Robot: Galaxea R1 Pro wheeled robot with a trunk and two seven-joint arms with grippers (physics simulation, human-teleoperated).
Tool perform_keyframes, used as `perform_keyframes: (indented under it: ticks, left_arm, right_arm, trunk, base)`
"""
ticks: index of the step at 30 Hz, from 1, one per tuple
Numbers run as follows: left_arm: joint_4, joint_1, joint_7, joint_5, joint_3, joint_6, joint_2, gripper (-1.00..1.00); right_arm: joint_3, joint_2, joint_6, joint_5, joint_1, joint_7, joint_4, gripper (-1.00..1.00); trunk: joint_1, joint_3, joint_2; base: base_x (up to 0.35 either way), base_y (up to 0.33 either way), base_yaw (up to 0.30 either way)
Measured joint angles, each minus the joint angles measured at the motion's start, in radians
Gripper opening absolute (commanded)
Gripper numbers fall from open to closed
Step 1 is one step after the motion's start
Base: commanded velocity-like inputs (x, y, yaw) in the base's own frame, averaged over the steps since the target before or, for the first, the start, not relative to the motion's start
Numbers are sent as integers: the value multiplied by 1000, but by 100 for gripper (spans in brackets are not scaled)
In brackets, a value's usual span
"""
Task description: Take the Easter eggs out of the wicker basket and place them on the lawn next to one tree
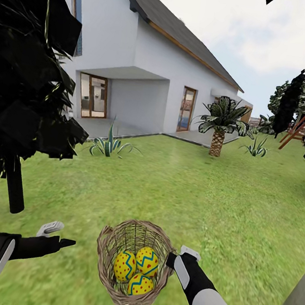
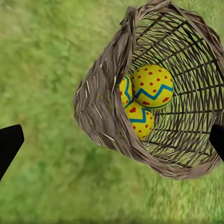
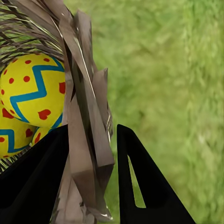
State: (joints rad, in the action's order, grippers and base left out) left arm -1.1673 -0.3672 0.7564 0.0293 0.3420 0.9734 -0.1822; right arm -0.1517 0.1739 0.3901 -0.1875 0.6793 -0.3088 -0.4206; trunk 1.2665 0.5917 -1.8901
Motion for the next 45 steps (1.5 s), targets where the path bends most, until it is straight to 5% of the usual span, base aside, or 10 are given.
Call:
perform_keyframes:
  ticks: [45]
  left_arm:
    - [0,0,0,0,-2,-1,1,100]
  right_arm:
    - [0,0,0,-2,0,-2,0,-100]
  trunk:
    - [173,141,-315]
  base:
    - [0,0,0]
